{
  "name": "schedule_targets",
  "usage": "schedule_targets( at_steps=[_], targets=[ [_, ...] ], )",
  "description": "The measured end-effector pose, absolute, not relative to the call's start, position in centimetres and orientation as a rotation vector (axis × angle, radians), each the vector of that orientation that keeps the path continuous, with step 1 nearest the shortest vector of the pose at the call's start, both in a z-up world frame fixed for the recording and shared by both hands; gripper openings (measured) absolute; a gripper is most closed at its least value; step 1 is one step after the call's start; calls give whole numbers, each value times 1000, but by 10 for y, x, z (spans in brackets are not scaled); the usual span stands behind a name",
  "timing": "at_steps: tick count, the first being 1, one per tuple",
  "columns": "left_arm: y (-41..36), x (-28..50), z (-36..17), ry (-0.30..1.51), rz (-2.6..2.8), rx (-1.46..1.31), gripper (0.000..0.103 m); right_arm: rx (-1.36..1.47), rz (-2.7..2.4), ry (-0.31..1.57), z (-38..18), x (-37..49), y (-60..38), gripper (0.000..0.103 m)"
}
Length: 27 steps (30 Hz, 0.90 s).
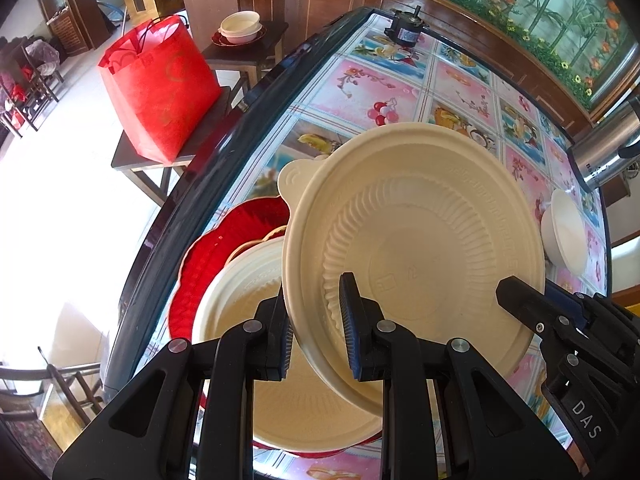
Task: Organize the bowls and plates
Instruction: 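Carry the beige plate over the red plate stack with the left tool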
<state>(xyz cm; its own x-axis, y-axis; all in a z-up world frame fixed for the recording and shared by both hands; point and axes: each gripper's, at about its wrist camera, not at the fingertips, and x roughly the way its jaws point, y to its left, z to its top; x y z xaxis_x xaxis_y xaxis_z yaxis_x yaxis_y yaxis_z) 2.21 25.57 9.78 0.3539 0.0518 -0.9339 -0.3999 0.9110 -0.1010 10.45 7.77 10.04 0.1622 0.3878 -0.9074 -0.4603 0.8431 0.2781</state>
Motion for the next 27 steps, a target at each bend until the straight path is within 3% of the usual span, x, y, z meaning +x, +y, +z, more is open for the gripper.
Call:
schedule_targets(
  at_steps=[27],
  targets=[
    [273,-24,80,1191,376,-271,22,-139,729,1325,83,64,110,19]
  ],
)
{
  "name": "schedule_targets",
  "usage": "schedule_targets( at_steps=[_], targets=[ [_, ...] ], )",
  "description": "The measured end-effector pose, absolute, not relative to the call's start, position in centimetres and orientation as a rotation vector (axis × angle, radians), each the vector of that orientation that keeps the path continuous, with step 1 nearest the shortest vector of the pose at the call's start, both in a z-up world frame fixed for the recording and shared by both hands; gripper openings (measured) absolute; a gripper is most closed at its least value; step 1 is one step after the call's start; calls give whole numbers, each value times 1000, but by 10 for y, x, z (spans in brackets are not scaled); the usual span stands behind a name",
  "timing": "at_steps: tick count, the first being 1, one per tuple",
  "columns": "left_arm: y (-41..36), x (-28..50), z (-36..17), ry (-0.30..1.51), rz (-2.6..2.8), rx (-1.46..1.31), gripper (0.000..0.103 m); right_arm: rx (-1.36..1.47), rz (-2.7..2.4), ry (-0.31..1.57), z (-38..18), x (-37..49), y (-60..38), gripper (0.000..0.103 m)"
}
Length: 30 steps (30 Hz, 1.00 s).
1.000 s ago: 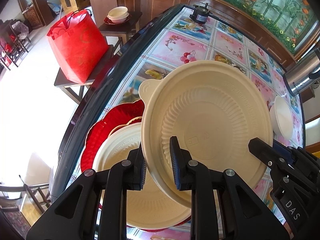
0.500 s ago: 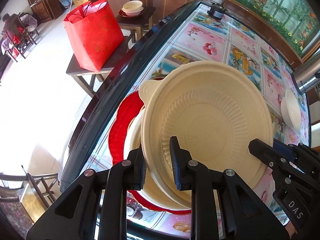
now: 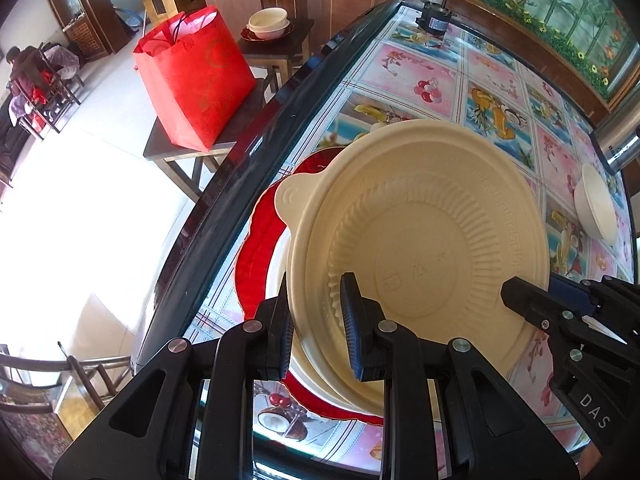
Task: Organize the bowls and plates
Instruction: 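Carry the beige plate over the red plate stack with the left tool, then lower the beige plate onto the stack and open the left tool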
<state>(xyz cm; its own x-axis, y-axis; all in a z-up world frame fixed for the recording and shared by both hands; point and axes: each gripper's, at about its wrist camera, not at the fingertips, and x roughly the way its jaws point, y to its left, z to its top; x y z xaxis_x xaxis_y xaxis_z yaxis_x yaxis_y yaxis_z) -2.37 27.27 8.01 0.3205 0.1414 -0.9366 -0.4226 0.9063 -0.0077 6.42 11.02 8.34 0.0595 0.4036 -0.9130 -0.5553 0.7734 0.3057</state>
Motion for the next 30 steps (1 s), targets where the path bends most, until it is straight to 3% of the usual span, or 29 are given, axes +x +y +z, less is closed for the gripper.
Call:
schedule_targets(
  at_steps=[12,13,15,16,17,27,30],
  targets=[
    [267,-32,88,1187,400,-235,22,-163,745,1338,83,59,112,20],
    [266,-32,87,1189,410,-224,23,-163,746,1340,83,59,112,20],
    [267,-34,86,1187,419,-223,35,-166,742,1341,82,60,112,20],
    [269,-35,86,1187,424,-228,47,-163,743,1342,81,60,112,20],
    [271,-37,86,1184,426,-235,51,-163,742,1343,81,60,112,20],
    [271,-37,100,1137,424,-266,50,-148,730,1340,82,61,109,20],
    [266,-32,106,1126,407,-269,50,-126,715,1334,85,65,104,34]
  ],
)
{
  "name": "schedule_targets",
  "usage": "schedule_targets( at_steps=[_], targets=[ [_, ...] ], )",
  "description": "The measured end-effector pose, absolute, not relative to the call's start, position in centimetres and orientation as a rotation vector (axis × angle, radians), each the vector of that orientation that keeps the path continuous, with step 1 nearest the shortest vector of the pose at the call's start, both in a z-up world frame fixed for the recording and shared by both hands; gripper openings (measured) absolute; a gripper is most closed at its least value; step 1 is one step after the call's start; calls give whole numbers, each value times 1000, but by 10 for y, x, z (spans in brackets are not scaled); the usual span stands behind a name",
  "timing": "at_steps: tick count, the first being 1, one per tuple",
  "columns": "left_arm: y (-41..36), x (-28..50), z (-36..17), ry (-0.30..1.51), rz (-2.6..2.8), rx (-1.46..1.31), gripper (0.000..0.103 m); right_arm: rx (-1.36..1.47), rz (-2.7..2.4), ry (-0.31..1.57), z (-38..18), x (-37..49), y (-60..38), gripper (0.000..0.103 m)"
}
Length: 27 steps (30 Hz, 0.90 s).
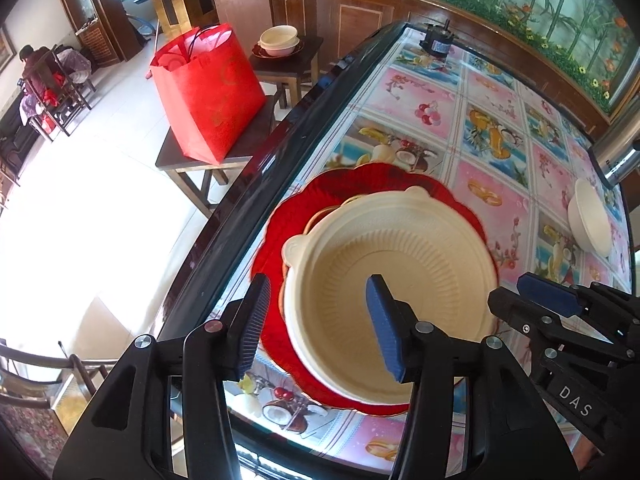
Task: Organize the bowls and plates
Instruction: 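Lower the beige plate onto the stack and open the left tool, then move the left tool toward the white bowl on the table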
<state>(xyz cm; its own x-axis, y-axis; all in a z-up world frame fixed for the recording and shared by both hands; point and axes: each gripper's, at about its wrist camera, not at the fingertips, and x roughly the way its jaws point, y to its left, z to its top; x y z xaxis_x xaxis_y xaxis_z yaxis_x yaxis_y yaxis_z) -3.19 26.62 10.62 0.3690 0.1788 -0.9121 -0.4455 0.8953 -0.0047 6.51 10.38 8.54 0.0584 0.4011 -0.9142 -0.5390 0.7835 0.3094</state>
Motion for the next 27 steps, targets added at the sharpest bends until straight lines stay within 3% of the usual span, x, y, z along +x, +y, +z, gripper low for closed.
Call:
schedule_targets(
  at_steps=[4,8,18,22,27],
  targets=[
    [256,-21,112,1114,378,-269,53,-100,686,1322,90,71,91,37],
    [239,-8,117,1107,340,-252,56,-71,642,1315,92,78,71,47],
    [192,23,121,1110,227,-209,56,7,514,1319,91,96,14,50],
    [174,35,121,1111,187,-198,67,29,474,1315,90,101,-6,56],
    [151,50,122,1115,136,-190,67,51,417,1311,88,110,-32,60]
  ],
)
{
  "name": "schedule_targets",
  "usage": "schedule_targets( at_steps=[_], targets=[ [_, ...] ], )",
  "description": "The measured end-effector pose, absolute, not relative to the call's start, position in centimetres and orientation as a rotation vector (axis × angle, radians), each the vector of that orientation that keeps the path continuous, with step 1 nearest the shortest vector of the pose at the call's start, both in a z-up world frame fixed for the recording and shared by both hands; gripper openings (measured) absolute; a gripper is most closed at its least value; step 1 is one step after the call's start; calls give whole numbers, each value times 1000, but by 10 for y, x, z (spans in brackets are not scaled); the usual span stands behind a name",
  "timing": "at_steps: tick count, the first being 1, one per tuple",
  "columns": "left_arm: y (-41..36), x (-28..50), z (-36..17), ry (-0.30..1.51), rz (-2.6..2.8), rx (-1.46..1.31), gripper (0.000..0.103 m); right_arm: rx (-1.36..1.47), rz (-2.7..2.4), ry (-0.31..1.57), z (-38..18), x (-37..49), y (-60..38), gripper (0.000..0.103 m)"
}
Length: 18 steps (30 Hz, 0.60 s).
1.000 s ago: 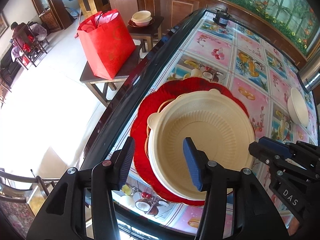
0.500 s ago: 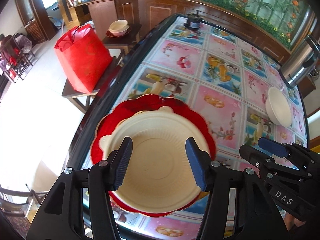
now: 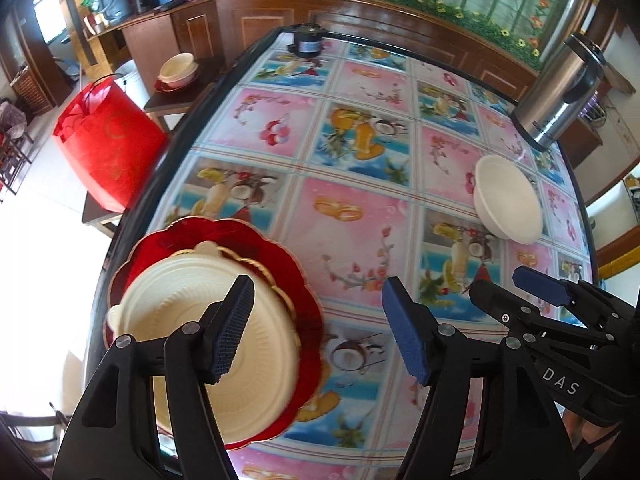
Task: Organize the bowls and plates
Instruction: 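Move the left tool toward the white bowl on the table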
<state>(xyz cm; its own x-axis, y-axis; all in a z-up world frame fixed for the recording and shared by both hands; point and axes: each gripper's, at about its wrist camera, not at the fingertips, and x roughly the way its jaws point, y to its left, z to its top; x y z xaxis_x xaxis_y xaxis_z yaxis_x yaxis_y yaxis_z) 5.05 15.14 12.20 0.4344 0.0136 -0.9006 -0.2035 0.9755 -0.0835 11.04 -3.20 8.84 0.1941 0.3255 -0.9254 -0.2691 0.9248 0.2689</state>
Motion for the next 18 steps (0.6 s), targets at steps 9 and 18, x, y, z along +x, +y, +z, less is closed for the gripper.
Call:
schedule_targets(
  at_steps=[9,18],
  targets=[
    [104,78,112,1146,42,-174,67,74,320,1306,86,127,-79,61],
    [76,98,103,1169,-11,-165,67,102,254,1312,81,133,-113,62]
  ],
)
